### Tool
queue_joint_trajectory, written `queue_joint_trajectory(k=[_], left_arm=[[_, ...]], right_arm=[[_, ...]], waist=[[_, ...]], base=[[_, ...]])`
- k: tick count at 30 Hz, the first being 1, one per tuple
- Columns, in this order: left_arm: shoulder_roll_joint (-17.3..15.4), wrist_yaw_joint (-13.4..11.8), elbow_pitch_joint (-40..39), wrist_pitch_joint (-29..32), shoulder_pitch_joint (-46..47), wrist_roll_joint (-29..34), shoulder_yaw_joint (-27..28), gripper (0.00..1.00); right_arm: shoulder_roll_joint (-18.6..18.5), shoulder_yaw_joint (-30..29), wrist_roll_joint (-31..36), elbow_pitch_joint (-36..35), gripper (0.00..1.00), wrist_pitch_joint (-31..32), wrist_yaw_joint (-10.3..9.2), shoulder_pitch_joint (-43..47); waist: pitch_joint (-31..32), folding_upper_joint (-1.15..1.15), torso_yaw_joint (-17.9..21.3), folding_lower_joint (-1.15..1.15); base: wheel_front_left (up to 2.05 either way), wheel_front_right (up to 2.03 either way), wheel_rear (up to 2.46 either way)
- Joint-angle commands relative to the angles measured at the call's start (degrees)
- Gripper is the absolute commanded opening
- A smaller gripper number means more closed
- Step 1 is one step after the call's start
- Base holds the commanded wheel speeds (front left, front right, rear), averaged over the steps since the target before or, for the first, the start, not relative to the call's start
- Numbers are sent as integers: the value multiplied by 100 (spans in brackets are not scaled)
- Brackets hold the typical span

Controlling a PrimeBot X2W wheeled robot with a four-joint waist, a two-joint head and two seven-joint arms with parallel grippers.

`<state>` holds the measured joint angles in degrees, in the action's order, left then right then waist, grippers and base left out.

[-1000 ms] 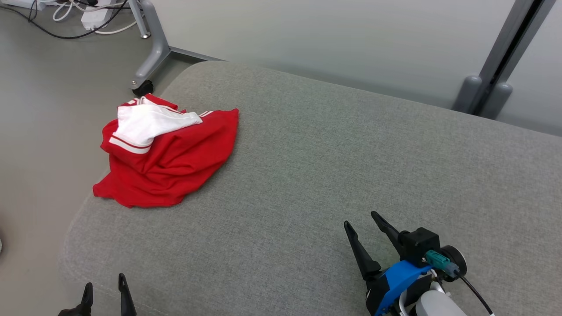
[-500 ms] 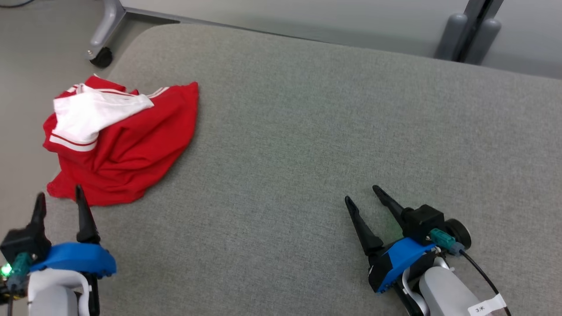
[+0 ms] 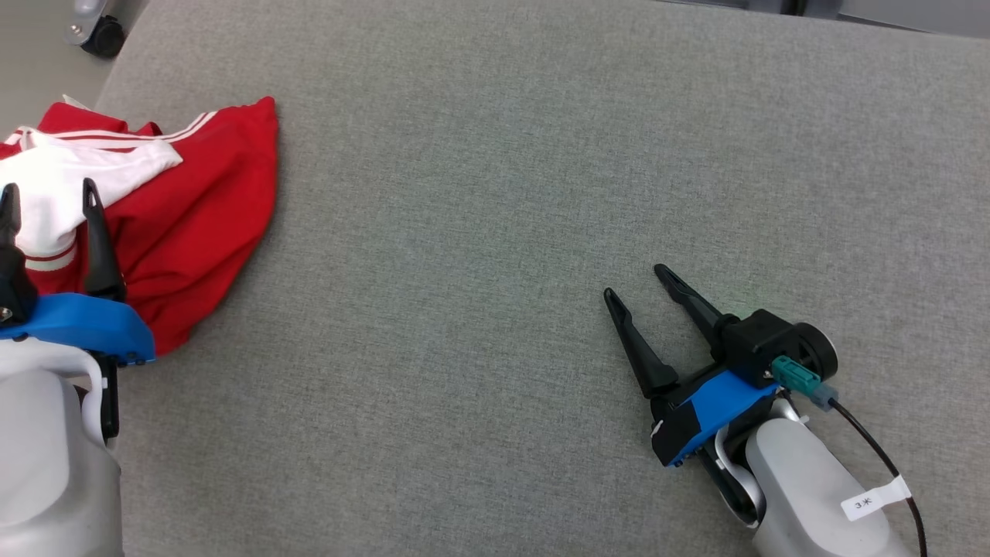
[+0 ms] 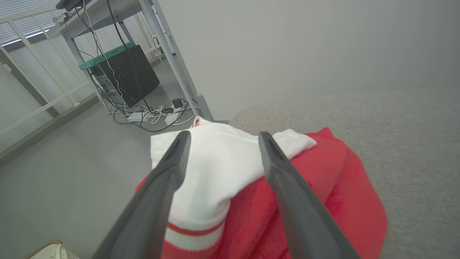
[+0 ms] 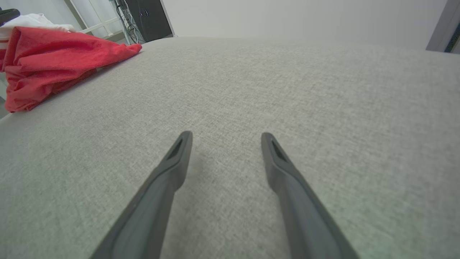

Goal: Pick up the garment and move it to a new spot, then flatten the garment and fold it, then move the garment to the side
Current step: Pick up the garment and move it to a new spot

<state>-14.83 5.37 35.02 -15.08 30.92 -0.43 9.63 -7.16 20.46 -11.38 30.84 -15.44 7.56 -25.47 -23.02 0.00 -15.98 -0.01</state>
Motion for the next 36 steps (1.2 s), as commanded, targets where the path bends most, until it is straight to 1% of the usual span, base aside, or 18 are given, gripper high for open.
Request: queue_joint_trajectory(k=[1,5,7,12,13,14,15,16,19,24,27,30,33,36], left_arm=[[-51,13,92,-14,123,21,-29,100],[-113,-8,751,15,329,-60,-4,100],[-189,-68,1093,100,457,-13,-28,100],[-210,-132,1828,286,661,-138,23,100],[-199,-126,1974,341,694,-182,38,98],[-189,-104,2072,342,738,-229,57,33],[-198,-108,2182,353,780,-265,81,0],[-199,-93,2299,390,804,-311,96,0],[-258,-77,2423,253,925,-398,155,0],[-346,-34,2204,23,1162,-379,71,0],[-389,31,1857,-15,1286,-362,-30,0],[-382,105,1222,-17,1341,-340,-167,0],[-327,171,651,-18,1277,-411,-339,0],[-188,213,183,-19,1181,-531,-605,0]], right_arm=[[-213,-86,-51,278,100,55,-13,129],[-242,-80,-52,375,100,70,-16,117],[-285,-96,-45,426,100,74,-19,96],[-313,-104,-86,536,100,77,-20,80],[-314,-111,-99,552,100,77,-20,78],[-312,-106,-114,564,100,78,-21,74],[-307,-92,-130,572,100,78,-21,62],[-297,-89,-141,589,100,79,-21,56],[-245,-85,-164,594,100,79,-21,56],[-123,-87,-188,512,100,69,-18,147],[0,-112,-229,467,100,51,-13,191],[101,-110,-279,435,100,37,-9,240],[199,-118,-331,397,100,33,-8,267],[256,-139,-363,371,100,31,-8,339]], waist=[[-23,0,22,1],[-128,0,136,1],[-164,0,174,1],[-205,0,256,1],[-205,0,270,1],[-201,0,285,1],[-195,0,304,1],[-183,0,323,1],[-118,0,377,1],[95,0,432,1],[280,0,495,1],[474,0,616,1],[666,0,828,1],[821,0,1078,1]], base=[[0,0,0],[0,0,0],[0,0,0],[0,0,0],[0,0,0],[0,0,0],[0,0,0],[0,0,0],[0,0,0],[0,0,0],[0,0,0],[0,0,0],[0,0,0],[0,0,0]])
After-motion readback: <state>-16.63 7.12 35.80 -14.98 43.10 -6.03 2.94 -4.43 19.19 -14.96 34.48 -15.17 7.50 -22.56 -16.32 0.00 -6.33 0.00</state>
